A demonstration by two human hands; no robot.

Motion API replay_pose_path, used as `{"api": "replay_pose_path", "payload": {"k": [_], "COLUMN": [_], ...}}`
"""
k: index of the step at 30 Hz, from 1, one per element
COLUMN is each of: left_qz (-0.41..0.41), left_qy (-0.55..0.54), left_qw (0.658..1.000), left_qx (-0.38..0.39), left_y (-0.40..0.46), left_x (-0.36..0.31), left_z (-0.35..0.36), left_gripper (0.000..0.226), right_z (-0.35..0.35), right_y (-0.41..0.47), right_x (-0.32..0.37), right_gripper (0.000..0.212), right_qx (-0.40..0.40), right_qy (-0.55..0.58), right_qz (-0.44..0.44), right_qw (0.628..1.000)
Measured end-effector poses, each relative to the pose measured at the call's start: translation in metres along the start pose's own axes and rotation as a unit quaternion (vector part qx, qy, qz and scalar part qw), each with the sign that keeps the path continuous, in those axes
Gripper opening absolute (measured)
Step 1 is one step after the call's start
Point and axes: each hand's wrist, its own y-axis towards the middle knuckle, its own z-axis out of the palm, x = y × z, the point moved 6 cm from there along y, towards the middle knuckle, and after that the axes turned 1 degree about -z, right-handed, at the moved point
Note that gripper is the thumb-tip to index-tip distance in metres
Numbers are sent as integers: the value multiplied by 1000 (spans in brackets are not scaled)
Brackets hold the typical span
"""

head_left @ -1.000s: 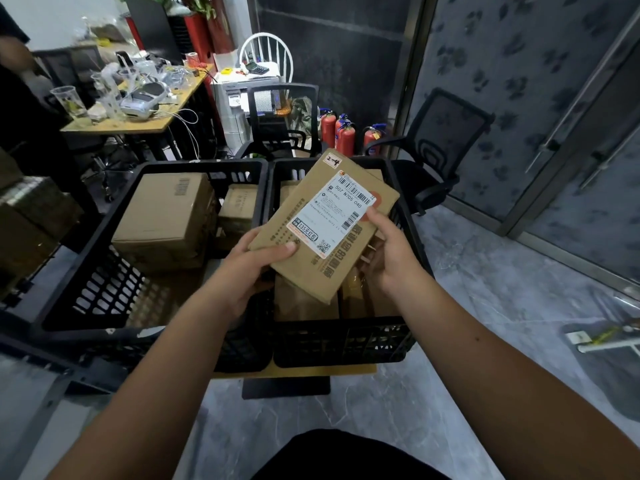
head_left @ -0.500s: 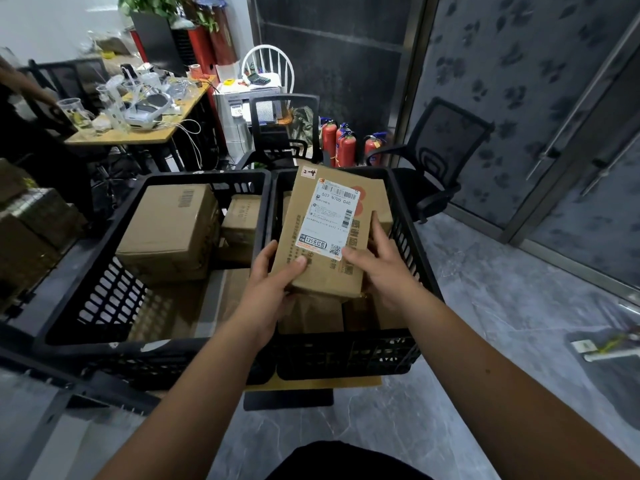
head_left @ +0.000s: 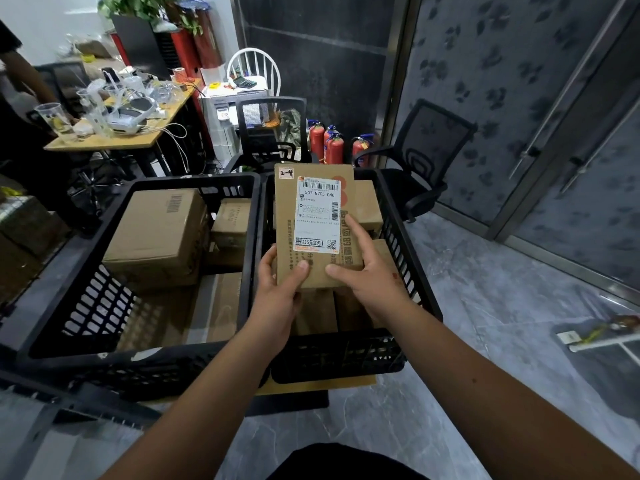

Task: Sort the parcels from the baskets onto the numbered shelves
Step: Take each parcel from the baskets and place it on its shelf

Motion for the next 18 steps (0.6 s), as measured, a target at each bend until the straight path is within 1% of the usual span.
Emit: {"api": "replay_pose_path", "payload": {"k": [2, 4, 6, 8, 10, 11, 14, 15, 18], "left_qz": [-5, -14, -16, 7, 54, 75, 130, 148, 182], "left_qy": [23, 63, 121, 161, 201, 230, 319, 364, 506], "left_qw": [1000, 998, 992, 987, 978, 970, 938, 918, 839], "left_qx": [11, 18, 9, 6, -4, -12, -43, -55, -84], "left_y": [-1, 2, 4, 5, 6, 7, 10, 11, 9], "left_x": [1, -3, -14, -28, -45, -53, -74, -80, -91], "left_z": [0, -6, -13, -18, -22, -26, -35, -37, -38], "left_gripper": [86, 83, 77, 66, 53, 51, 51, 52, 60], "right_z": [-4, -9, -13, -15, -17, -17, -17, -16, -13], "right_y": [-2, -3, -2, -1, 0, 0, -2, -3, -4], "right_x": [6, 9, 9, 10, 13, 14, 18, 19, 21], "right_gripper": [93, 93, 95, 96, 96, 97, 98, 98, 98], "right_qx": [-12, -18, -18, -16, -21, -23, -25, -24, -17], "right_qy": [-25, -51, -58, -57, -65, -68, -73, -71, -69], "right_qz": [-13, -17, -16, -12, -12, -14, -14, -16, -17], "right_qw": [1000, 998, 998, 998, 998, 997, 997, 997, 997]}}
